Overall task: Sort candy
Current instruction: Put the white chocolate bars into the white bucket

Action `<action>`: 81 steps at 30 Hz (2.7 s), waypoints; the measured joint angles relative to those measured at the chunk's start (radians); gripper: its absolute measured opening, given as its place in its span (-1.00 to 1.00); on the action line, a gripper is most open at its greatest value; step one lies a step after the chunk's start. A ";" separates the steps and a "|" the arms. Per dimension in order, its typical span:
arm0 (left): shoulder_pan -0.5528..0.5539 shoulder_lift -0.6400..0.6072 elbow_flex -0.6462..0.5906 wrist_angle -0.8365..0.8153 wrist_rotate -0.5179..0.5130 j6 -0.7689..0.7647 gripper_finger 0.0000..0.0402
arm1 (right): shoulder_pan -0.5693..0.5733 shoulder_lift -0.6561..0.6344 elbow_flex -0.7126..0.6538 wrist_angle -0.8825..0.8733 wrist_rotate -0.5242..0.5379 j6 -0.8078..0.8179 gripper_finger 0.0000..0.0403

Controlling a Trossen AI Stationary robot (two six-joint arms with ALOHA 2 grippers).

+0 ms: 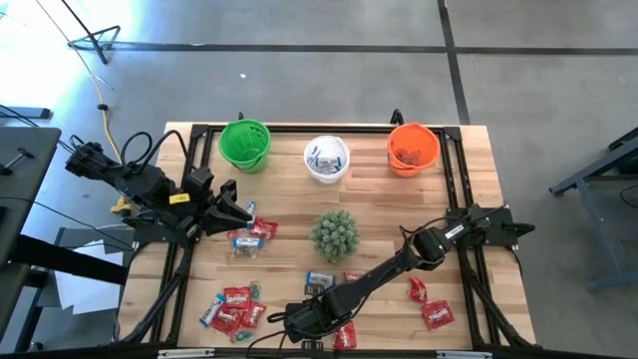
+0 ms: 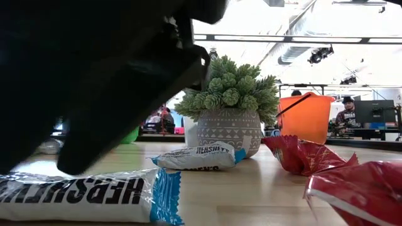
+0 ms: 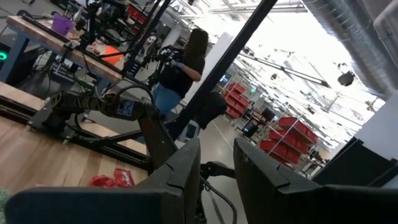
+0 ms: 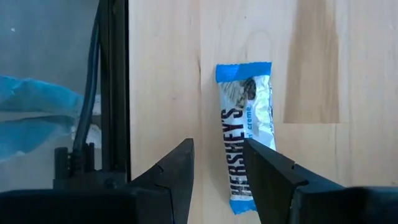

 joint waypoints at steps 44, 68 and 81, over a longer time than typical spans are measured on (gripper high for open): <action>0.001 -0.001 0.000 -0.060 0.000 0.069 -0.59 | -0.059 0.004 0.016 -0.177 0.088 -0.101 -0.80; 0.001 -0.005 0.000 -0.051 0.055 0.062 -0.59 | -0.263 -0.347 0.026 -0.261 0.359 -0.123 -0.88; 0.007 -0.004 0.000 0.041 -0.268 0.191 -0.59 | -0.479 -0.456 0.027 -0.448 0.574 -0.319 -0.88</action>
